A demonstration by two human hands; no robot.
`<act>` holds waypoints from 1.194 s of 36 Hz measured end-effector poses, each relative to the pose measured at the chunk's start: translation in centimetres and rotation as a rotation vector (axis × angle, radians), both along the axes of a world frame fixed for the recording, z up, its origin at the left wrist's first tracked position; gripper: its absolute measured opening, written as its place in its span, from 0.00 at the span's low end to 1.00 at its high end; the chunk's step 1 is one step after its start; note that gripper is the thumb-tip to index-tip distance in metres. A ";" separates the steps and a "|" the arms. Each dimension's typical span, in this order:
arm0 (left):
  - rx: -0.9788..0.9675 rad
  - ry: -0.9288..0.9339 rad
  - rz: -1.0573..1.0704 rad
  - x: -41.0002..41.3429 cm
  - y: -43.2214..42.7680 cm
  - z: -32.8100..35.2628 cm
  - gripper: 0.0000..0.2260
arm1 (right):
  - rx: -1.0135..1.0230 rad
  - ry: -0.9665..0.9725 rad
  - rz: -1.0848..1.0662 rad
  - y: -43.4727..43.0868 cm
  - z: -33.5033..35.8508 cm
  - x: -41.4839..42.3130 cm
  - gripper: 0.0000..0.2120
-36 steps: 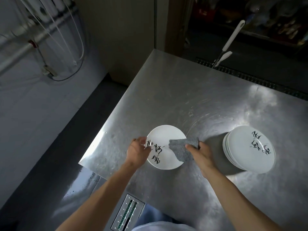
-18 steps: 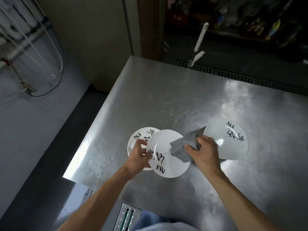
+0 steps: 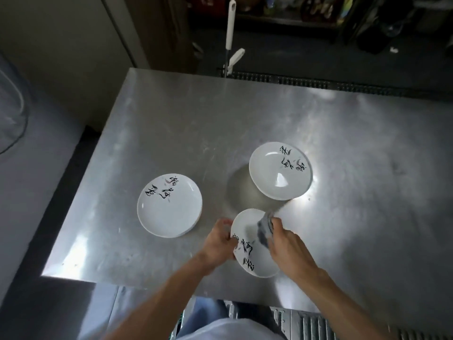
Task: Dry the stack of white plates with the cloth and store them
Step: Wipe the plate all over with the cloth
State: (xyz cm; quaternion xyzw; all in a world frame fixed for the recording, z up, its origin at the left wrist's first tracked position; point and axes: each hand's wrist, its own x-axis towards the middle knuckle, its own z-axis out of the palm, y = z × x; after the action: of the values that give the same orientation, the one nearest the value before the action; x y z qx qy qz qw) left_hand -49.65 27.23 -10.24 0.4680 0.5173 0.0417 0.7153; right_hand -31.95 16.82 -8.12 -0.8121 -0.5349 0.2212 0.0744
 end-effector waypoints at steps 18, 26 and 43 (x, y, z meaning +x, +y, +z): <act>-0.148 -0.133 0.027 -1.7 0.6 -2.3 0.23 | -0.224 0.140 0.464 -3.8 -6.0 0.2 0.28; -0.171 -0.206 0.008 -2.1 0.2 -1.7 0.26 | -0.243 0.251 0.244 1.5 -5.3 -2.7 0.26; -0.330 -0.181 -0.016 -2.0 -2.1 0.0 0.28 | -0.094 0.640 -0.150 0.2 -5.8 -3.7 0.22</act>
State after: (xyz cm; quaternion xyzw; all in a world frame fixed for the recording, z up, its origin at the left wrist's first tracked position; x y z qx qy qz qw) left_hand -51.61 25.17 -10.21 0.3426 0.4471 -0.0075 0.8262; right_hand -35.67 17.03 -13.96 -0.7411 -0.4124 0.4834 0.2170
